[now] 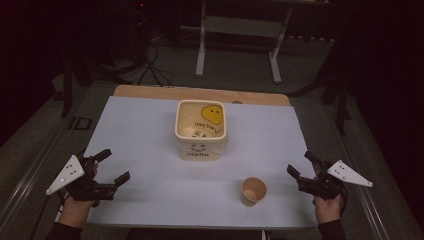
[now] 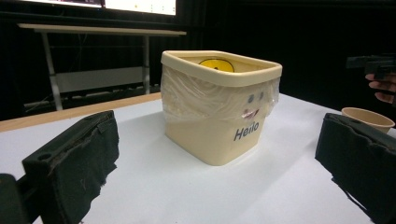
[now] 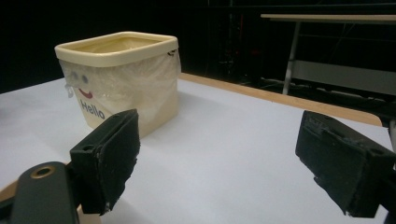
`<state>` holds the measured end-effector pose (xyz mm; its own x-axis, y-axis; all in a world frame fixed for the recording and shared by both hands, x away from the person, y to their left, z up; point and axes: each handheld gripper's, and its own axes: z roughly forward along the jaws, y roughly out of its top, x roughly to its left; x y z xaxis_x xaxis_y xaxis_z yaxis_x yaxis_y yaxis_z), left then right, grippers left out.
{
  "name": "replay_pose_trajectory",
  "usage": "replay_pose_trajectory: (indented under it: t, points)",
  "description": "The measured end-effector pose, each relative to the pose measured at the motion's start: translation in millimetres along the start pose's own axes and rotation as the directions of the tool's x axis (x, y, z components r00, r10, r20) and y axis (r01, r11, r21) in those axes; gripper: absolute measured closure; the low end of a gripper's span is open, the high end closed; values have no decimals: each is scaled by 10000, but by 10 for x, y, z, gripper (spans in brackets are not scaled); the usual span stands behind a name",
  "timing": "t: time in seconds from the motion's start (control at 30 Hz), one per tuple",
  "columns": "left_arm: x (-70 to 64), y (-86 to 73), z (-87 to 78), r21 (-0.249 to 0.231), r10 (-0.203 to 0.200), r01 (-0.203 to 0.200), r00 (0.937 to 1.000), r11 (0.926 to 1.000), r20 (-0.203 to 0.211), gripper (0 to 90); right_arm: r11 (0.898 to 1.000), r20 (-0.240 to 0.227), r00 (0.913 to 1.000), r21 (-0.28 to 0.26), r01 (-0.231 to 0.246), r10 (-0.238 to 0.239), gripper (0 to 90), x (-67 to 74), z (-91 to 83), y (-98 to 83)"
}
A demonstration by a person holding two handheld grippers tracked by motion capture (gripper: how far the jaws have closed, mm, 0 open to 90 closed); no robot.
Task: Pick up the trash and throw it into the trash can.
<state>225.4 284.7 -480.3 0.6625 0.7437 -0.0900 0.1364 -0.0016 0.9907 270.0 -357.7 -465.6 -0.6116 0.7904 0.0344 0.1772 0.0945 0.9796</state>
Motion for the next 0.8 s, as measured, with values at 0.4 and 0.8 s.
replay_pose_trajectory:
  t: [0.4,0.8]
  points:
    - [-5,-8,7,54,-58,58,10000,10000,33,5,9997,-123,9999,220,123,-121,136,8,34,-15]
    - [-4,-1,-8,62,-71,71,10000,10000,-8,5,9977,-1152,9933,673,-5,83,136,-29,103,-32]
